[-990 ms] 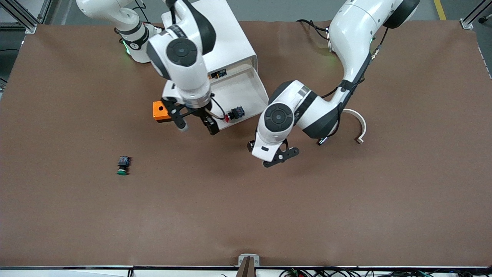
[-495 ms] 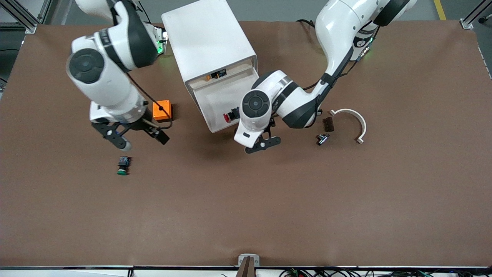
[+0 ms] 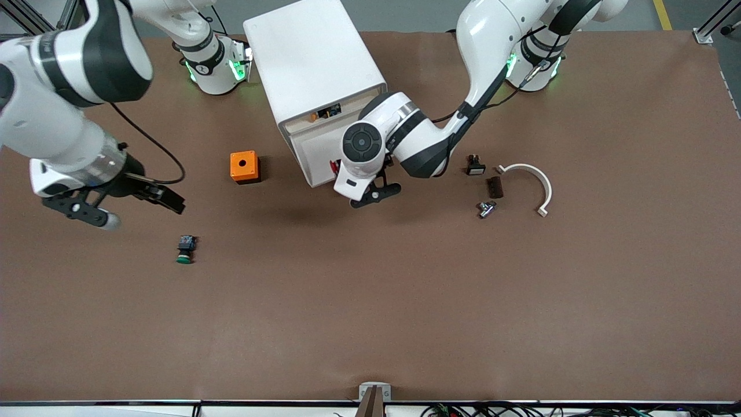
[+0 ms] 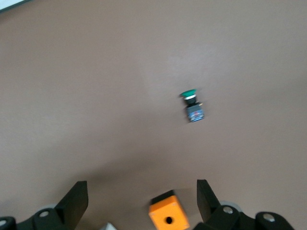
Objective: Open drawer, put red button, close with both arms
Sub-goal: 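Withdraw the right gripper while the left gripper pushes the drawer shut, then press the drawer fully closed with the left gripper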
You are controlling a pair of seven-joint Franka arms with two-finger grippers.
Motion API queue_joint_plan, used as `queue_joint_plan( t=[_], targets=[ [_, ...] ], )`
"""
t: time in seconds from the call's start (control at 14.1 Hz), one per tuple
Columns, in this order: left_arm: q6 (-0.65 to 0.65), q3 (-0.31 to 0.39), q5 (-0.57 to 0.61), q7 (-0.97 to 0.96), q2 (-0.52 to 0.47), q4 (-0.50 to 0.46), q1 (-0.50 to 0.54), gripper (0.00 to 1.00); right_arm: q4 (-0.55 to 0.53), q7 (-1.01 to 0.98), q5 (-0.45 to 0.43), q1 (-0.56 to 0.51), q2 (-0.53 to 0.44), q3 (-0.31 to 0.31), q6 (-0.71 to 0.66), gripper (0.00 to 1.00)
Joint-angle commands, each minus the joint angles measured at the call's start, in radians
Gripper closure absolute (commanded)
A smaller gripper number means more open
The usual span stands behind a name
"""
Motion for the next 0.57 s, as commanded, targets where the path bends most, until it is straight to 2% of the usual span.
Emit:
queue_joint_plan(
  t=[0.0, 0.21, 0.49],
  targets=[
    [0.009, 0.0, -0.086, -0.017, -0.008, -0.035, -0.013, 0.0, -0.017, -0.152, 0.014, -0.07, -0.055, 0.019, -0.03, 0.0],
    [0.007, 0.0, -0.159, -0.038, -0.011, -0.05, -0.014, 0.0, -0.019, -0.288, 0.014, -0.124, -0.092, 0.017, -0.042, 0.0],
    [0.006, -0.024, -0.25, -0.079, -0.012, -0.069, -0.014, 0.0, -0.022, -0.315, 0.01, -0.143, -0.147, 0.017, -0.067, 0.0]
  ],
)
